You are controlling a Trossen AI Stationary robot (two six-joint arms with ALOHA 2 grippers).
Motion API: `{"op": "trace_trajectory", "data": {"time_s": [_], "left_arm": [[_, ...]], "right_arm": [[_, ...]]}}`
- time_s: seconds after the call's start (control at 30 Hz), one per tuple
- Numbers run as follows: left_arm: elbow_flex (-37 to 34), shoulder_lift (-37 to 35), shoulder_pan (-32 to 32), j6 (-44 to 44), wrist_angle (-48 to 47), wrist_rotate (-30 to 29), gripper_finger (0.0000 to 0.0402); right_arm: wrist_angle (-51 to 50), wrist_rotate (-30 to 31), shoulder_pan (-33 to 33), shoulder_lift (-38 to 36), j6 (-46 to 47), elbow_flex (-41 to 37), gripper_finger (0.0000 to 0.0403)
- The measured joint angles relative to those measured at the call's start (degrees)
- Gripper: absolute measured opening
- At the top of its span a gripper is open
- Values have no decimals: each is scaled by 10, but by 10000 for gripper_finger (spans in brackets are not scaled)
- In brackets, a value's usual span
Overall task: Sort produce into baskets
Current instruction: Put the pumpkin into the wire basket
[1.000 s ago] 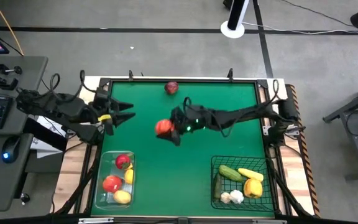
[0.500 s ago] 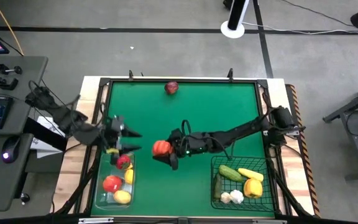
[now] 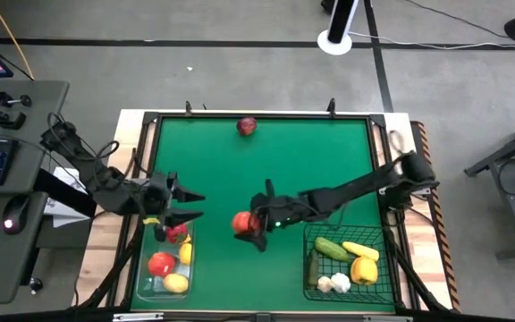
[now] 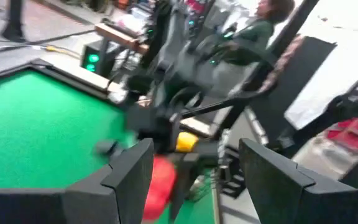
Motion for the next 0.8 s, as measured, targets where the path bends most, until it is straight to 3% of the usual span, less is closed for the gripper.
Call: {"op": "trace_trajectory", "data": {"time_s": [0.13,0.3,0.53,0.7,0.8], "left_arm": [[0,23,7,0,-3,-23,220],[0,75,43,1,25,-20,220],[0,198,142,54,183,153,220],[6,315,195,120,377,257,220],[52,394,213,164,429,287,220]], "right_arm": [[-196,-10,3,-86,-17,0,323],[-396,26,47,-210,28,1,323],[-633,118,193,-277,242,1,323],[-683,121,272,-250,323,0,323],[-691,135,287,-236,360,0,323]]}}
